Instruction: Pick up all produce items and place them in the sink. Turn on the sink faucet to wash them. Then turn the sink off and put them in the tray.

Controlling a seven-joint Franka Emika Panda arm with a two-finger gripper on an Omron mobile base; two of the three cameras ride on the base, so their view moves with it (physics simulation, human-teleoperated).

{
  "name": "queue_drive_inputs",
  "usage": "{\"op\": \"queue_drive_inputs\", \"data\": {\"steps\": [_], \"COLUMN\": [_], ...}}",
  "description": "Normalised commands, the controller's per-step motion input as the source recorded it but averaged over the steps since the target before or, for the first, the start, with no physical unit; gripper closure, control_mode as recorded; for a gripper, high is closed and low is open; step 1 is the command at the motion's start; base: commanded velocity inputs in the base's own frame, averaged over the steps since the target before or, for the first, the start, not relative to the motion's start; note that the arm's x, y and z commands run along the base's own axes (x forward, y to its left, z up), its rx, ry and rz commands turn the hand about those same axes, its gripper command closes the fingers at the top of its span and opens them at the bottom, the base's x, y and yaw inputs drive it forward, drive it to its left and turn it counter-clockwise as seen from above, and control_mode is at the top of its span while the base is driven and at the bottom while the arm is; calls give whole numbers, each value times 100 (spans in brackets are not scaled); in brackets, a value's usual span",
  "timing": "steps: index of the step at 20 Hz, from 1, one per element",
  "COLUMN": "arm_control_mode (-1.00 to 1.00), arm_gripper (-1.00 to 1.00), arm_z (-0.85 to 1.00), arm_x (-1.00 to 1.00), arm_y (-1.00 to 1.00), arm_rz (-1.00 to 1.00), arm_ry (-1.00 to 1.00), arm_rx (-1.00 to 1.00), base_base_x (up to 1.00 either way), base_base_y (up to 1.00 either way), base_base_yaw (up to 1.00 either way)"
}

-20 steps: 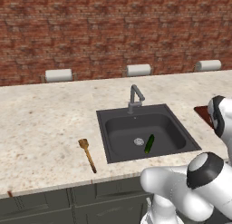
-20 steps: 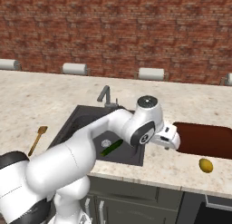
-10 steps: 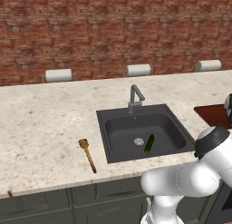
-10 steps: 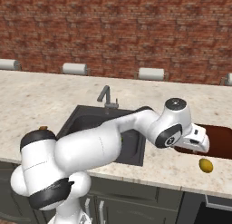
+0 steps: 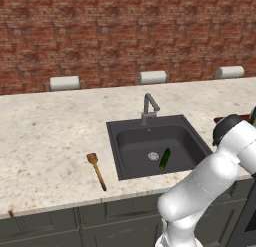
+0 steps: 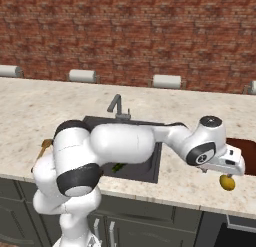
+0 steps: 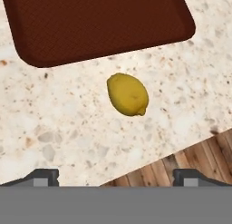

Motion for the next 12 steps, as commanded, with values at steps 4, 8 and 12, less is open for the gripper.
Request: {"op": "queue_drive_inputs", "data": {"steps": [4, 8, 12], "arm_control_mode": [-100, -100, -100], "arm_gripper": [-100, -100, -100], "arm_z": [-34, -37, -30], "arm_x": [14, 23, 18], "arm_y": [-23, -32, -25], "arm_rz": [2, 2, 1], "arm_ry": [0, 0, 0], "arm_rx": [0, 0, 0], "base_base_x": [0, 0, 0], "base_base_y": [0, 0, 0], "base_base_yaw": [0, 0, 0]}}
